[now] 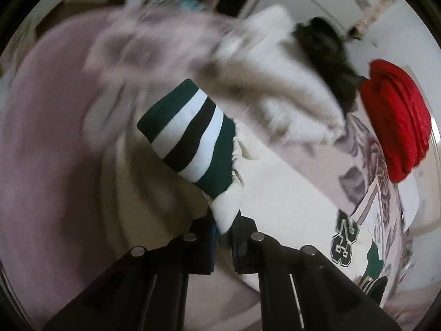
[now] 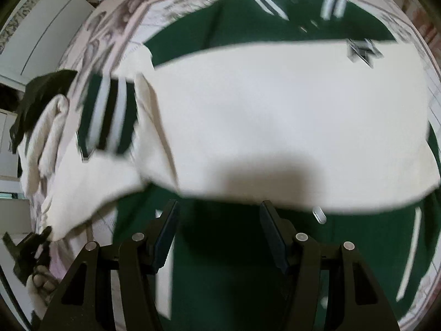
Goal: Fold large clothes
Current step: 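Grasp the other cream sleeve cuff with the left gripper while the right gripper holds its cuff, then fold the held sleeve across the jacket body with the left gripper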
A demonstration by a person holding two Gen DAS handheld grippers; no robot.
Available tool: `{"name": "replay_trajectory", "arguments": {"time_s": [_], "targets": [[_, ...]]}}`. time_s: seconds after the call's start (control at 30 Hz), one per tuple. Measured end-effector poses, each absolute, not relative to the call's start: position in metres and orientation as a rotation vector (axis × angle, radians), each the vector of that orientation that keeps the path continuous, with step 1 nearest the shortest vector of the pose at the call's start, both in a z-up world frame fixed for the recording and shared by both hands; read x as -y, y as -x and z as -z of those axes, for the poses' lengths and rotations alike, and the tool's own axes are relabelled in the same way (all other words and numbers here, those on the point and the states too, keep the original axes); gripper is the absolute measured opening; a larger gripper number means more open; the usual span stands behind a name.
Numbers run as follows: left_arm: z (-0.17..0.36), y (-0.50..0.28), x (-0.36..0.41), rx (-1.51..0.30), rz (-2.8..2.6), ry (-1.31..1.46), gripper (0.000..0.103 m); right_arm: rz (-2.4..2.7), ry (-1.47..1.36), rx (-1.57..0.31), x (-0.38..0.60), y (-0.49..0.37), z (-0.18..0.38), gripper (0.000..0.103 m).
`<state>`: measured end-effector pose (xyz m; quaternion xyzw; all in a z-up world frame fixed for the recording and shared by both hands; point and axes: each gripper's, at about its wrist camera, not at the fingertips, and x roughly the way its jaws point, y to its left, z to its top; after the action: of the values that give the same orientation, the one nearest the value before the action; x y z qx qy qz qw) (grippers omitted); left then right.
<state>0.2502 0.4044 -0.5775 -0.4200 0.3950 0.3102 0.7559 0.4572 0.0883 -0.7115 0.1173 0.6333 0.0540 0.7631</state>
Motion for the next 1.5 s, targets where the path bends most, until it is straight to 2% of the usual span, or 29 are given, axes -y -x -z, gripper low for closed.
{"name": "replay_trajectory", "arguments": {"time_s": [0.2, 0.33, 0.4, 0.47, 0.5, 0.73, 0.93, 1.17, 1.37, 1.5], "targets": [[0.519, -0.3, -0.424, -0.828, -0.6, 0.71, 0.005, -0.185, -0.228, -1.444, -0.148, -0.498, 0.753, 0.059], [0.481, -0.328, -0.419, -0.802, -0.559, 0.582, 0.005, -0.176, -0.264, -1.463, -0.138, -0.503, 0.745, 0.06], [0.463, -0.339, -0.407, -0.787, -0.535, 0.511, 0.005, -0.077, -0.174, -1.429, -0.127, -0.492, 0.727, 0.063], [0.443, -0.35, -0.384, -0.779, -0.512, 0.402, 0.005, 0.005, -0.125, -1.398, -0.113, -0.48, 0.714, 0.083], [0.437, -0.355, -0.374, -0.771, -0.495, 0.368, 0.005, 0.041, -0.119, -1.385, -0.103, -0.472, 0.709, 0.087], [0.398, -0.395, -0.249, -0.747, -0.282, 0.118, 0.005, 0.217, -0.108, -1.41, -0.016, -0.458, 0.7, 0.088], [0.415, -0.424, -0.093, -0.848, 0.016, 0.037, 0.004, 0.241, -0.239, -1.411, 0.085, -0.435, 0.688, 0.088], [0.47, -0.432, 0.108, -0.988, 0.316, -0.034, 0.004, 0.353, -0.299, -1.417, 0.209, -0.414, 0.682, 0.088], [0.517, -0.425, 0.223, -1.063, 0.415, -0.159, 0.005, 0.441, -0.345, -1.449, 0.3, -0.373, 0.705, 0.088], [0.54, -0.428, 0.25, -1.122, 0.412, -0.217, 0.007, 0.447, -0.46, -1.461, 0.343, -0.35, 0.715, 0.088]]}}
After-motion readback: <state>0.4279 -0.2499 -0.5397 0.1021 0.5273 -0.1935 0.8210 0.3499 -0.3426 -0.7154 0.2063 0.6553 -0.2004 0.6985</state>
